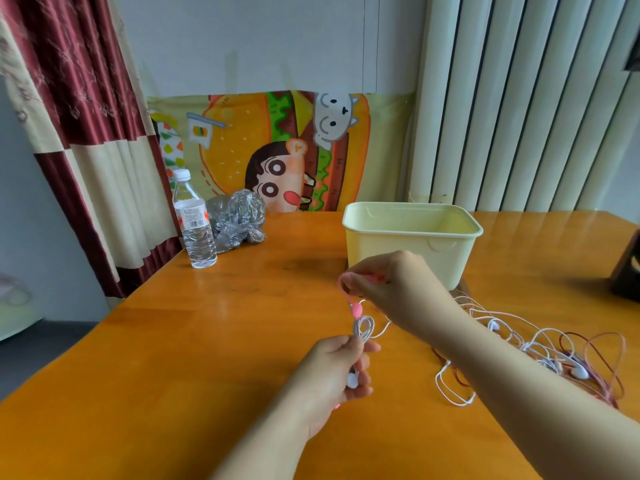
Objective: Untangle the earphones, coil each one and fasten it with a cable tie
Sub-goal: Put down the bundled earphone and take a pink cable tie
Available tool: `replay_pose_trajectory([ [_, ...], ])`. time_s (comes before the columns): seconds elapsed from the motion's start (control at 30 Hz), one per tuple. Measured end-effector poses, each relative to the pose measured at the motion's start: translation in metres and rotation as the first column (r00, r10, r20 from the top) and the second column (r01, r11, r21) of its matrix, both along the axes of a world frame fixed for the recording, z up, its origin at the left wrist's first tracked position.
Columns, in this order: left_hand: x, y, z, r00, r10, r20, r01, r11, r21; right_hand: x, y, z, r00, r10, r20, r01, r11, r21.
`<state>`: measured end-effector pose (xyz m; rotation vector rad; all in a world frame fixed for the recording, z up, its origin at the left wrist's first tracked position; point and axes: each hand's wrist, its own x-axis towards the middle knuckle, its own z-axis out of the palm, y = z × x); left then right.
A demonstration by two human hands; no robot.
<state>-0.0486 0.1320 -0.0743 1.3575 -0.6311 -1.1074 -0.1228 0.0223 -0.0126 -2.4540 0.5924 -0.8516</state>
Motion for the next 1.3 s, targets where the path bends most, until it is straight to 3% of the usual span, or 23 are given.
replay_pose_trajectory([
  [0.2,0.001,0.001,0.007,0.993,0.018,-0.117,-0.017,1.000,0.004,0.000,0.015,-0.028,0.990,0.063,-0.124,-0.080,0.987,-0.138],
  [0.43,0.008,0.000,0.008,0.906,0.064,-0.418,-0.057,0.998,0.030,-0.011,0.015,-0.029,0.980,0.110,-0.168,-0.127,0.987,-0.095],
  [0.7,-0.010,-0.004,0.005,0.911,-0.043,-0.410,0.055,0.998,0.016,0.012,0.012,-0.005,0.987,0.087,-0.134,-0.103,0.988,-0.115],
  [0.93,0.007,-0.003,0.010,0.844,0.127,-0.522,-0.151,0.989,-0.003,-0.010,0.015,-0.027,0.968,0.123,-0.220,-0.155,0.979,-0.135],
  [1.3,0.011,-0.003,0.010,0.838,0.134,-0.528,-0.174,0.984,-0.026,-0.024,0.008,-0.044,0.967,0.172,-0.187,-0.214,0.948,-0.234],
])
